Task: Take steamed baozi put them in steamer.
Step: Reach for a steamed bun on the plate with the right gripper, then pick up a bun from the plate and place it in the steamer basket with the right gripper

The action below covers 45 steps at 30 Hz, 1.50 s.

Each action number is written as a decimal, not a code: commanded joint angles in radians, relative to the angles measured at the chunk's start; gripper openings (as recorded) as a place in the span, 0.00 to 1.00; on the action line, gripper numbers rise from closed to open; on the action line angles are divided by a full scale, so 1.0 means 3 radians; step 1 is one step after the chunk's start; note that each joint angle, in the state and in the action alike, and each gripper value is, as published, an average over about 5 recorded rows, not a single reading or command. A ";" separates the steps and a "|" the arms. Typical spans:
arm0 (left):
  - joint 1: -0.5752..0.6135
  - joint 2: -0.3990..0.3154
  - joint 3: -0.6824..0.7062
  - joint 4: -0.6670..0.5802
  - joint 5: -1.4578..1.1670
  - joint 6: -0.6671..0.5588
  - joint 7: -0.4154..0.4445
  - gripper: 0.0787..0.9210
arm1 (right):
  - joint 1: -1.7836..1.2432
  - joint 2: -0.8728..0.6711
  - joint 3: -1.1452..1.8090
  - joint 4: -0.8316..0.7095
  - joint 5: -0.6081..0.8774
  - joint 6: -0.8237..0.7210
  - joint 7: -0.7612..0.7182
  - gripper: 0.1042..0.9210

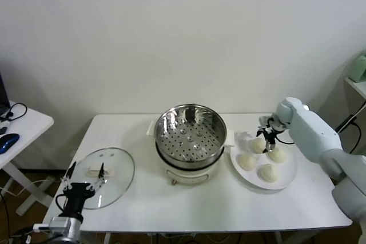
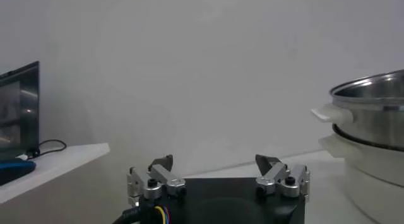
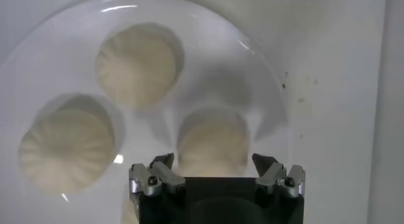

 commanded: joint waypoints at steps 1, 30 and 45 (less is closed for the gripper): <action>0.0000 0.0003 -0.0001 0.0006 -0.0009 -0.0001 -0.0007 0.88 | 0.0001 0.0051 0.0023 -0.0061 -0.0061 0.0013 0.0016 0.79; 0.0011 -0.0006 -0.0022 0.0000 -0.0016 0.0016 -0.0051 0.88 | 0.0521 -0.0120 -0.0327 0.0573 0.0212 0.0268 -0.0187 0.65; 0.0012 0.0002 -0.0036 -0.0008 -0.0016 0.0030 -0.0071 0.88 | 0.1790 -0.0235 -0.1538 0.2194 0.0687 0.0631 -0.0340 0.66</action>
